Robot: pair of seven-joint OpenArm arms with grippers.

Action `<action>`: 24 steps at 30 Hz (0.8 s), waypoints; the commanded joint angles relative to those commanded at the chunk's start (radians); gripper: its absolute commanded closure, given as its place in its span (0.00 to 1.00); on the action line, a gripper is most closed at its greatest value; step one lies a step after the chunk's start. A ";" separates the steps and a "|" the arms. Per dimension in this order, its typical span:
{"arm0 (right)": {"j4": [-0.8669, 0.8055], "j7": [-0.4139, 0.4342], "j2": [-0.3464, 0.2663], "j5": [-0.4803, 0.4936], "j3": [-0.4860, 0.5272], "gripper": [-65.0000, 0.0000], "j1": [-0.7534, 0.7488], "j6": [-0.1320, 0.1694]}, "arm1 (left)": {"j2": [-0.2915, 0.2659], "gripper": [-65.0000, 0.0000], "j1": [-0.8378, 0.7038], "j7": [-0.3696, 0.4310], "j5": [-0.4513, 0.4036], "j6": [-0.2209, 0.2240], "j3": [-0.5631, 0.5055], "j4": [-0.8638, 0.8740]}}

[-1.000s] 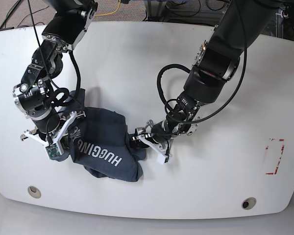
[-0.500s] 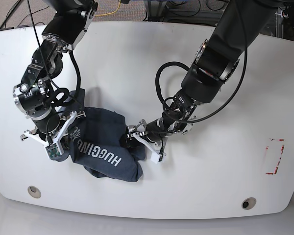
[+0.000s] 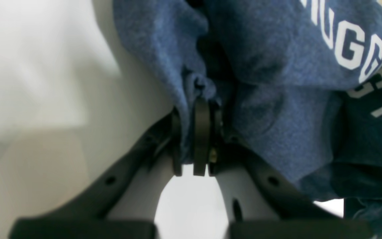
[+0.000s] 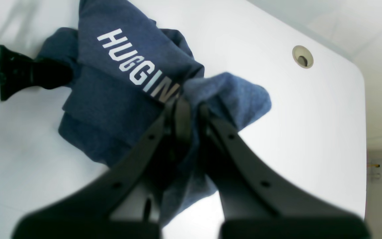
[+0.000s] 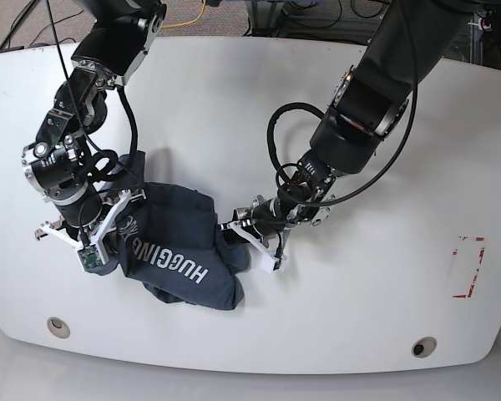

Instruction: Layout the t-shirt on the table in an organized manner, then fold the t-shirt properly

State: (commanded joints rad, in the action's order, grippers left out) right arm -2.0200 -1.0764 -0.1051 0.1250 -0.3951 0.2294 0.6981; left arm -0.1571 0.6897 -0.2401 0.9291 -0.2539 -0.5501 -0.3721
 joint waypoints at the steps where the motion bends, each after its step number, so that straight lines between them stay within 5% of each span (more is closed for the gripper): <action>1: 0.000 0.000 0.000 0.000 0.000 1.00 0.000 0.000 | 0.000 0.97 0.000 0.000 0.000 0.000 0.000 0.000; 9: 0.000 0.000 -0.005 0.000 0.000 1.00 0.005 0.000 | 0.007 0.98 -0.003 -0.006 0.000 -0.002 0.003 -0.072; 24: -0.012 0.000 -0.009 -0.005 -0.012 1.00 0.005 0.000 | 0.256 0.99 -0.083 -0.146 0.002 0.002 0.140 -0.436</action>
State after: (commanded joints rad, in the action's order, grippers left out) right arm -2.0323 -1.0764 -0.1143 0.1204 -0.4074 0.2340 0.6981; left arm 0.0990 0.6068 -0.3859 0.9306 -0.2524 -0.4104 -0.8078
